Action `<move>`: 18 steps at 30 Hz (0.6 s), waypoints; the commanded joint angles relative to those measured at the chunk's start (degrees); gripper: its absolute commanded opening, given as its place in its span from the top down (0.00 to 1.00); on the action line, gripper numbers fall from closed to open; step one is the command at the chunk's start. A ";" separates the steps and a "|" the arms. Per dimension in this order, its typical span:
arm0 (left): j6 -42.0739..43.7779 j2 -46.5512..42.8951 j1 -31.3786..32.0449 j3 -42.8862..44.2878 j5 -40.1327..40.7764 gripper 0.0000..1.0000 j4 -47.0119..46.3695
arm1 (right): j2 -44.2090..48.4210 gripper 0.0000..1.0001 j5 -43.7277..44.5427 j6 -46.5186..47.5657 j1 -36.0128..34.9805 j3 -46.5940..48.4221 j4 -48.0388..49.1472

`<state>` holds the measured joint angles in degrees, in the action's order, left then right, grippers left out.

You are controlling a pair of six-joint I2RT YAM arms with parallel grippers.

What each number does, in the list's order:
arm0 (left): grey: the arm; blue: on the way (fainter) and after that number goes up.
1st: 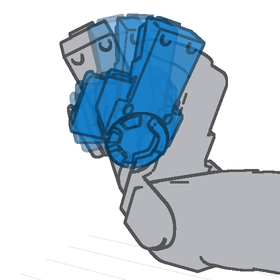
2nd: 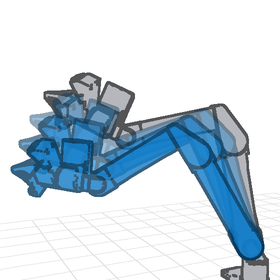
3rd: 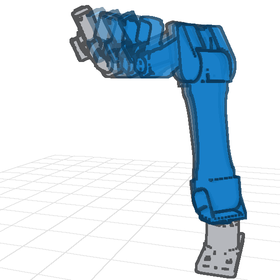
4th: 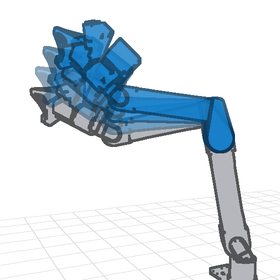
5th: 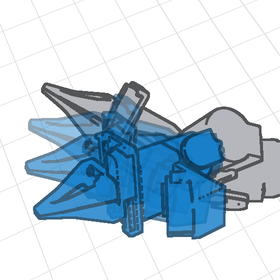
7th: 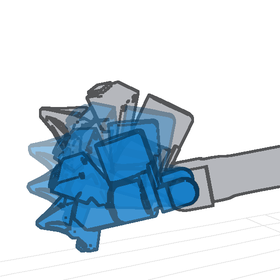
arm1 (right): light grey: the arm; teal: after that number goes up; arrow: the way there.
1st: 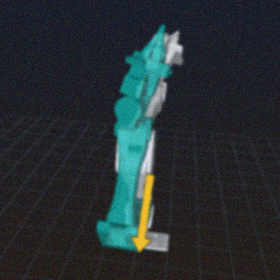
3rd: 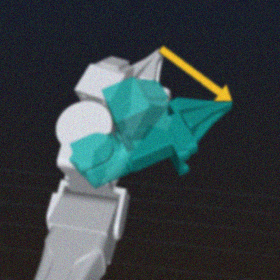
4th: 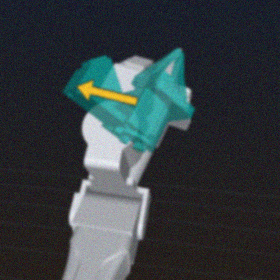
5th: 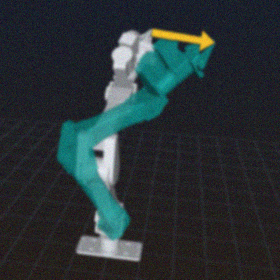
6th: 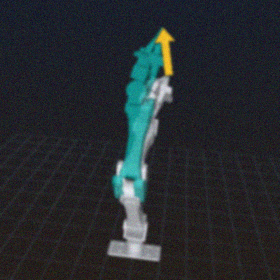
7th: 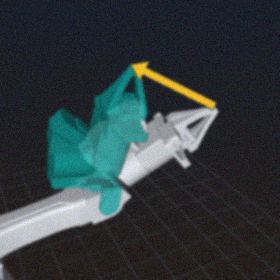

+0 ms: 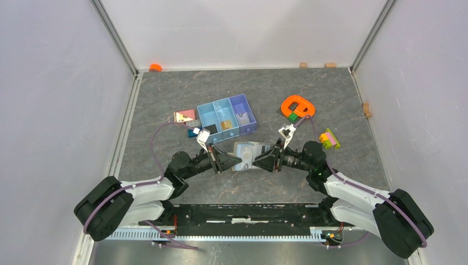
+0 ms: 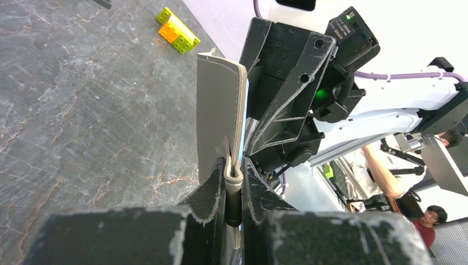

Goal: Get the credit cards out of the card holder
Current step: Remove the credit card from the card holder.

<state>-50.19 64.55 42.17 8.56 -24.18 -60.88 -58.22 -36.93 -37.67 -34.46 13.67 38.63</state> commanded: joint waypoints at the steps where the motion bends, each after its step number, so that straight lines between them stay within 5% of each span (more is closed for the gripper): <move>1: -3.67 1.82 0.02 0.40 -4.03 0.98 -8.62 | -1.04 0.58 -2.02 -1.71 0.18 -0.04 5.30; 11: -7.91 8.49 -0.02 0.58 -7.39 0.98 -20.43 | -2.90 0.61 -4.29 -5.20 0.22 -0.98 10.45; 18: -6.52 6.55 -0.51 0.32 -5.32 0.98 -16.42 | -2.01 0.82 -6.01 -9.22 0.53 -2.92 17.81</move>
<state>-55.86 73.06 42.06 8.56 -29.21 -73.91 -61.28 -40.88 -43.94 -34.06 11.94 48.75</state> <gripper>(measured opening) 0.118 0.212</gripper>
